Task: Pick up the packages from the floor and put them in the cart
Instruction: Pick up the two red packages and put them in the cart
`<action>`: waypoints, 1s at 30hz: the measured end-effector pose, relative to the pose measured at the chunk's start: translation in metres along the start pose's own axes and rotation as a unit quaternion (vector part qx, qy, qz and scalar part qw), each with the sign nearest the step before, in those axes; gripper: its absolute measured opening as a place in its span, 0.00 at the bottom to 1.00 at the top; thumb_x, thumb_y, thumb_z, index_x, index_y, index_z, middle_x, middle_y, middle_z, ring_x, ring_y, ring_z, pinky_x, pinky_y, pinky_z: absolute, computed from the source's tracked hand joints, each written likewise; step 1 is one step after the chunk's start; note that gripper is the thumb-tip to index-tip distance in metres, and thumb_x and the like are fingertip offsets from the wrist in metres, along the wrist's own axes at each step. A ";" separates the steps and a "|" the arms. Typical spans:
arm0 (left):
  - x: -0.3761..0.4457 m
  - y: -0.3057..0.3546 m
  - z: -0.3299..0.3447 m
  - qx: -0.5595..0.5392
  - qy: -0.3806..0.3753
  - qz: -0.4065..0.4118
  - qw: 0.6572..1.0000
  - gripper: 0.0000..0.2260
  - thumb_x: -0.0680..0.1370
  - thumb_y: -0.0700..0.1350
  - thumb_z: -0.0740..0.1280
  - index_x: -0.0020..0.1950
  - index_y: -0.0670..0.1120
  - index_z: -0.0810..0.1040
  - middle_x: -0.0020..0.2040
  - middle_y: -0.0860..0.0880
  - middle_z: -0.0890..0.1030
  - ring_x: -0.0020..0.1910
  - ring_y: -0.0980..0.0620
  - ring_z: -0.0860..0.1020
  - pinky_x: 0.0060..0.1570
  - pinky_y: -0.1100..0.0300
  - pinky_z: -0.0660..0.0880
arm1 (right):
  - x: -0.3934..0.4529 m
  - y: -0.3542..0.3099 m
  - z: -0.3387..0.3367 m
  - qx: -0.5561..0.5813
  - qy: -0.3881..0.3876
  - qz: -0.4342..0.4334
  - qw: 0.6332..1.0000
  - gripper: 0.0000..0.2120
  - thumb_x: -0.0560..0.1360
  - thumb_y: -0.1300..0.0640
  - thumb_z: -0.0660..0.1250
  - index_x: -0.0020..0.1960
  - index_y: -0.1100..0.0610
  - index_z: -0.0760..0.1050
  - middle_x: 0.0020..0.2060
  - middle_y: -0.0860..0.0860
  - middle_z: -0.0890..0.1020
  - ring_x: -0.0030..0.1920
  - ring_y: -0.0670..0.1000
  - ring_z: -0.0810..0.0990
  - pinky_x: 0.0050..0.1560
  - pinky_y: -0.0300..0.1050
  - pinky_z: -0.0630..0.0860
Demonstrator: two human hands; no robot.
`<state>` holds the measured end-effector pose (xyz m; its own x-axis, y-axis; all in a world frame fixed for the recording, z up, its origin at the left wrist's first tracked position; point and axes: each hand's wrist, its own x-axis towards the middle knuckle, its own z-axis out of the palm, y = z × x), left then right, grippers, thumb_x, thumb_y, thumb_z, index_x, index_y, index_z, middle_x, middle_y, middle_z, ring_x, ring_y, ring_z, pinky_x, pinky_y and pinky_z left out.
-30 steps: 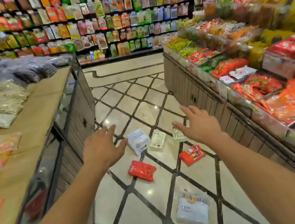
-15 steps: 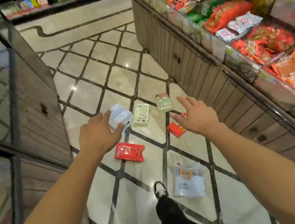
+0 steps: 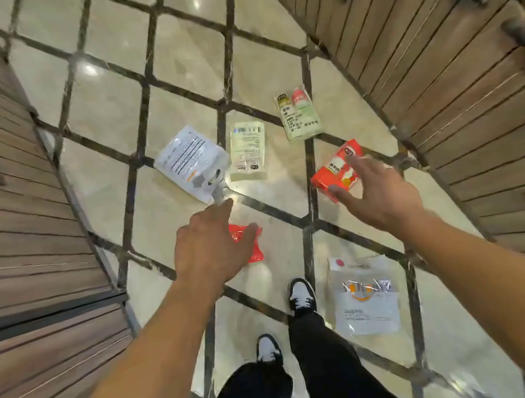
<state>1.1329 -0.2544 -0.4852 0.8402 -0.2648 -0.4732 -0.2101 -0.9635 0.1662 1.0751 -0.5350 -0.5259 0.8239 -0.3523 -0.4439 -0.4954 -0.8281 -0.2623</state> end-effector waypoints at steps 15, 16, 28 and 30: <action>0.255 -0.115 0.361 0.061 -0.128 0.056 0.988 0.33 0.80 0.64 0.59 0.83 0.56 0.57 0.82 0.49 0.63 0.80 0.46 0.61 0.76 0.45 0.62 | 0.234 0.080 0.365 0.217 0.003 0.211 0.953 0.36 0.75 0.25 0.56 0.78 0.41 0.63 0.71 0.55 0.76 0.69 0.64 0.76 0.68 0.62 0.74; 0.276 -0.121 0.375 0.088 -0.134 0.066 0.985 0.36 0.79 0.66 0.61 0.83 0.57 0.52 0.83 0.49 0.58 0.81 0.46 0.58 0.77 0.45 0.59 | 0.254 0.093 0.378 0.196 0.000 0.207 0.958 0.40 0.72 0.22 0.54 0.79 0.40 0.61 0.72 0.55 0.75 0.70 0.63 0.75 0.69 0.63 0.73; 0.426 -0.159 0.456 0.226 -0.237 0.117 0.938 0.72 0.56 0.61 0.84 0.82 0.59 0.34 0.85 0.47 0.41 0.84 0.44 0.44 0.80 0.45 0.54 | 0.409 0.202 0.430 0.318 0.123 0.386 0.857 0.47 0.78 0.35 0.67 0.84 0.47 0.43 0.78 0.62 0.66 0.75 0.68 0.68 0.72 0.66 0.68; 0.427 -0.156 0.459 0.220 -0.275 0.118 0.928 0.66 0.59 0.57 0.85 0.84 0.58 0.43 0.84 0.46 0.39 0.84 0.45 0.48 0.78 0.48 0.60 | 0.412 0.204 0.427 0.390 0.132 0.420 0.809 0.50 0.76 0.40 0.74 0.83 0.50 0.44 0.78 0.58 0.66 0.73 0.69 0.70 0.65 0.74 0.71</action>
<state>1.2953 -0.2357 -1.1102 0.3880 -0.3340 -0.8590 -0.6412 -0.7673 0.0088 1.1958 -0.6627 -1.1283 0.0867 -0.8135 -0.5751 -0.8494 0.2413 -0.4694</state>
